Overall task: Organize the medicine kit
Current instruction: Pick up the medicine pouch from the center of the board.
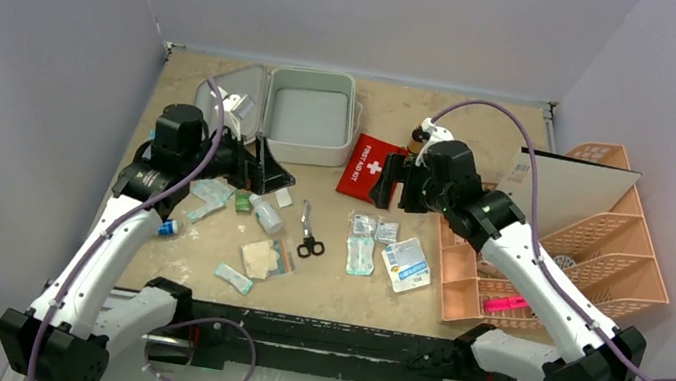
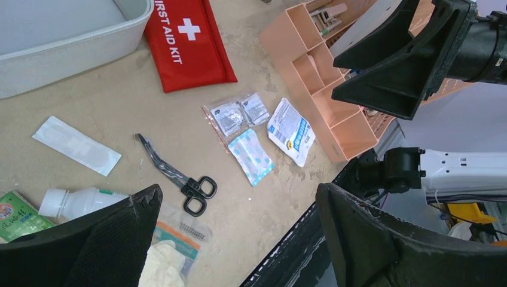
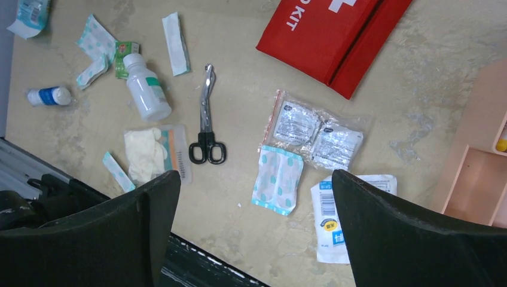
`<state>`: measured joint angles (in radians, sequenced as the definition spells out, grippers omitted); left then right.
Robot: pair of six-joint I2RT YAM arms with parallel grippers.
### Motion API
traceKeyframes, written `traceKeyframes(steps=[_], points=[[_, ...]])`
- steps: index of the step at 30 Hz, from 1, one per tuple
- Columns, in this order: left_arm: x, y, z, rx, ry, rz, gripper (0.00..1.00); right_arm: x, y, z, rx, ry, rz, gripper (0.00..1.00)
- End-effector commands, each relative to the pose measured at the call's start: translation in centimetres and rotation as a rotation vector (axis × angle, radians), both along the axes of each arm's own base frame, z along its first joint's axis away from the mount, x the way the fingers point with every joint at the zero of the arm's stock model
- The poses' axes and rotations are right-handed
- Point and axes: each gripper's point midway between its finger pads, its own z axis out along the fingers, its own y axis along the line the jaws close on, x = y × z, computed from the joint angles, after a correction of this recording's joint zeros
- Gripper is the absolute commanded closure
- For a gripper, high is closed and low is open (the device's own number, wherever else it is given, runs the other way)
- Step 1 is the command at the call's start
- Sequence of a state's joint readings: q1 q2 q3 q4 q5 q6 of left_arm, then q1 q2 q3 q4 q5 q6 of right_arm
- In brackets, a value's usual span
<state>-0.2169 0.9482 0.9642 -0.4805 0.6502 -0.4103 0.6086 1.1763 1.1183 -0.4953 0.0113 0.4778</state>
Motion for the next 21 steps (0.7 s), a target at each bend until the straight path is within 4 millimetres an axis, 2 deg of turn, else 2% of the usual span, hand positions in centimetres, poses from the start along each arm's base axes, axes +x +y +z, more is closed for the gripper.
traceKeyframes(steps=[1, 6, 14, 19, 21], points=[[0.6, 0.2, 0.2, -0.003, -0.035, 0.022, 0.01, 0.6, 0.1, 1.5, 0.016, -0.028, -0.018, 0.01], [0.1, 0.7, -0.4, 0.027, -0.027, 0.036, 0.01, 1.1, 0.5, 0.9, 0.015, 0.003, -0.034, 0.01], [-0.7, 2.3, -1.6, 0.113, -0.034, 0.085, 0.01, 4.1, 1.1, 0.1, -0.026, -0.006, -0.097, 0.01], [-0.6, 3.4, -2.2, 0.161, -0.039, 0.138, 0.01, 6.1, 0.4, -3.0, -0.150, 0.077, -0.196, 0.05], [-0.4, 3.9, -2.0, 0.181, -0.047, 0.163, 0.01, 7.5, 0.0, -5.2, -0.249, 0.126, -0.236, 0.12]])
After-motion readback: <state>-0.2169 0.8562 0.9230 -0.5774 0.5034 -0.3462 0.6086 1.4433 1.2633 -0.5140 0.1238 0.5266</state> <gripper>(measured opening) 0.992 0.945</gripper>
